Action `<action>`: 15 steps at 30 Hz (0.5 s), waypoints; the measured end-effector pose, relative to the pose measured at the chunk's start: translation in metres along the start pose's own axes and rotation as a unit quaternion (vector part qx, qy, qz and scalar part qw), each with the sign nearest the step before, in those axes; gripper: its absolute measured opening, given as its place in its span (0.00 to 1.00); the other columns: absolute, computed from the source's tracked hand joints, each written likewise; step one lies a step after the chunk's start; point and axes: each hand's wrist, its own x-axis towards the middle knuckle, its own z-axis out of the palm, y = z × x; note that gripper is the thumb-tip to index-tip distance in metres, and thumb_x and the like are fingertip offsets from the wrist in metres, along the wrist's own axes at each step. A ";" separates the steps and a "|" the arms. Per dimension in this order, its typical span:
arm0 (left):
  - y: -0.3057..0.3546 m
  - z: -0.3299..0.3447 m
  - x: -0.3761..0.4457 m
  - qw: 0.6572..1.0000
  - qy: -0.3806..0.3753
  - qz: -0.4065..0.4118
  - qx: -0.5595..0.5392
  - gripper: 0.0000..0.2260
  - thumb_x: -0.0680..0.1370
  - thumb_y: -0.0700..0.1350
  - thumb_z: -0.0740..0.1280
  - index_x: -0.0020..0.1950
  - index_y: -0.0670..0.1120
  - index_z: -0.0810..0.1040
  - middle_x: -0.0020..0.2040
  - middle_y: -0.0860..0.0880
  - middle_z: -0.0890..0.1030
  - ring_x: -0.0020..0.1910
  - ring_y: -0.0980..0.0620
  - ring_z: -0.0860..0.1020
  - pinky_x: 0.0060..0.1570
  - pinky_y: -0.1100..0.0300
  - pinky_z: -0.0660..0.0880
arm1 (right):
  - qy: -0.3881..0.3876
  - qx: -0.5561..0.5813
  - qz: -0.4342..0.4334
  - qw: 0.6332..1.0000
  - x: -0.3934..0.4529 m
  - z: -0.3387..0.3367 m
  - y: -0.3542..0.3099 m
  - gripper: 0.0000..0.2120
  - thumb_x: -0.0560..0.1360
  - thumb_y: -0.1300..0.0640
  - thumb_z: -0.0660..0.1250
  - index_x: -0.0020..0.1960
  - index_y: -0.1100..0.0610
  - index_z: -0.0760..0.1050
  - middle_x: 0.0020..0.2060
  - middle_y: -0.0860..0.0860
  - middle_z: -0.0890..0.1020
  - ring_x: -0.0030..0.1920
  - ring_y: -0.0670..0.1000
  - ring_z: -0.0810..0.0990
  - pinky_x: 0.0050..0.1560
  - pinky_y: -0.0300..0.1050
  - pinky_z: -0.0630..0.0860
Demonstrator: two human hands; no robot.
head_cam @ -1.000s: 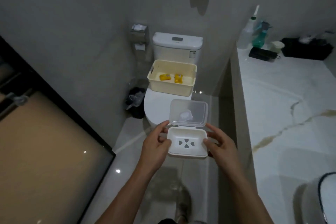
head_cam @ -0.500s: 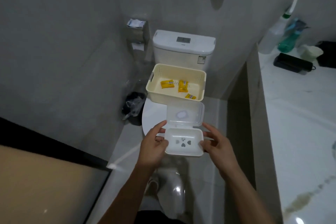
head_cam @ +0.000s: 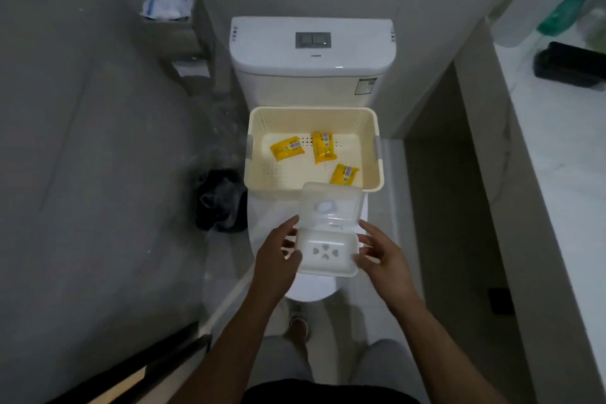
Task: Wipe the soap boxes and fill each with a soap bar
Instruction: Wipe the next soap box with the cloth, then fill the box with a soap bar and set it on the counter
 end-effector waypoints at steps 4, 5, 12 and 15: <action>-0.034 0.002 0.042 0.999 -0.023 -0.011 0.027 0.30 0.75 0.31 0.67 0.71 0.56 0.71 0.61 0.52 0.78 0.50 0.53 0.78 0.52 0.58 0.77 | 0.016 -0.013 0.031 0.999 0.036 0.029 0.019 0.27 0.75 0.66 0.73 0.70 0.49 0.74 0.58 0.50 0.83 0.53 0.50 0.83 0.48 0.36 0.82; -0.043 0.004 0.049 0.999 -0.025 -0.016 0.028 0.30 0.75 0.32 0.68 0.71 0.57 0.71 0.62 0.53 0.78 0.51 0.53 0.78 0.54 0.56 0.77 | 0.016 -0.013 0.038 0.999 0.045 0.035 0.025 0.26 0.75 0.64 0.73 0.70 0.48 0.74 0.59 0.49 0.82 0.54 0.49 0.83 0.47 0.35 0.81; -0.107 0.039 0.100 0.998 -0.015 -0.052 0.032 0.29 0.76 0.33 0.67 0.73 0.54 0.70 0.63 0.53 0.78 0.56 0.55 0.78 0.57 0.59 0.78 | 0.027 -0.033 0.074 0.996 0.109 0.061 0.092 0.25 0.76 0.67 0.71 0.71 0.55 0.73 0.61 0.52 0.82 0.59 0.53 0.82 0.59 0.56 0.81; -0.129 0.055 0.120 0.998 0.004 -0.056 0.032 0.27 0.75 0.33 0.69 0.71 0.51 0.72 0.62 0.53 0.79 0.57 0.55 0.78 0.56 0.63 0.77 | 0.036 -0.031 0.072 0.996 0.132 0.067 0.120 0.25 0.76 0.68 0.70 0.71 0.55 0.74 0.60 0.52 0.83 0.59 0.52 0.82 0.59 0.56 0.81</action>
